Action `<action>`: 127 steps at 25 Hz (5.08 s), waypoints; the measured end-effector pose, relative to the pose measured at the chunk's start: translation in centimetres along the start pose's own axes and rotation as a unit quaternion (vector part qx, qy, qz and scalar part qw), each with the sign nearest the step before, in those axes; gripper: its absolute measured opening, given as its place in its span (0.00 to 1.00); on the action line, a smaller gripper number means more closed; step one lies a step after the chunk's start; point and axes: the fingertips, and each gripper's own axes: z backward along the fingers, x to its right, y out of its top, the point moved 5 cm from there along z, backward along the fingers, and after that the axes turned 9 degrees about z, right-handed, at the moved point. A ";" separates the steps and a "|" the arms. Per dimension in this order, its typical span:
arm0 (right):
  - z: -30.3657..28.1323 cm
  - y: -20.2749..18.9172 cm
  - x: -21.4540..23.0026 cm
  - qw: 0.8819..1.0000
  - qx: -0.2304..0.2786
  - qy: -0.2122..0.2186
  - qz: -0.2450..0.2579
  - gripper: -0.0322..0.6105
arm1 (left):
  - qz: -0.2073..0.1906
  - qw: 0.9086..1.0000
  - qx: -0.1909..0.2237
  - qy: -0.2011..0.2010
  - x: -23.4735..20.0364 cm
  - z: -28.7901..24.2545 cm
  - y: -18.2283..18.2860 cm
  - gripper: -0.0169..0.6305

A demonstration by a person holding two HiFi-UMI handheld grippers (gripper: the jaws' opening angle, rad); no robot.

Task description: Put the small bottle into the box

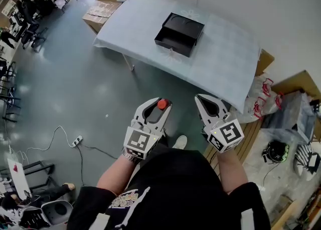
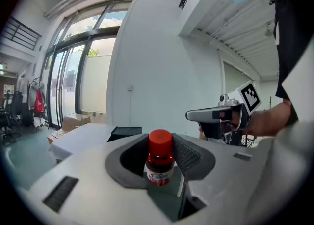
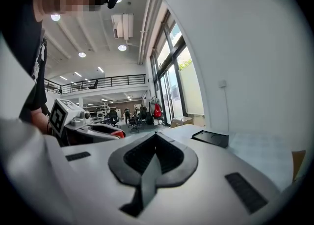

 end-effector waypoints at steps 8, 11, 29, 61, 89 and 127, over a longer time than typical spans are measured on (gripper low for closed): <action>-1.2 0.3 0.4 1.000 -0.002 0.000 0.004 0.06 | 0.004 1.000 -0.002 0.002 -1.1 -0.5 0.1 0.26; -2.0 0.2 0.7 1.000 -0.005 -0.004 0.006 0.06 | 0.008 1.000 -0.004 0.002 -1.9 -0.9 0.0 0.26; -8.8 1.8 2.0 1.000 -0.006 -0.024 0.008 0.06 | 0.013 1.000 -0.005 -0.009 -9.2 -3.0 2.1 0.26; -21.0 2.4 2.3 0.998 -0.015 -0.056 0.010 0.06 | 0.004 0.999 -0.004 -0.036 -21.4 -5.2 3.4 0.26; -23.8 -1.2 18.9 0.999 -0.034 -0.025 -0.021 0.06 | 0.006 1.000 -0.024 0.008 -21.8 -21.8 4.5 0.26; -30.2 -11.2 27.6 0.982 -0.108 -0.100 -0.120 0.06 | -0.064 0.988 -0.119 -0.076 -29.8 -41.4 -4.6 0.26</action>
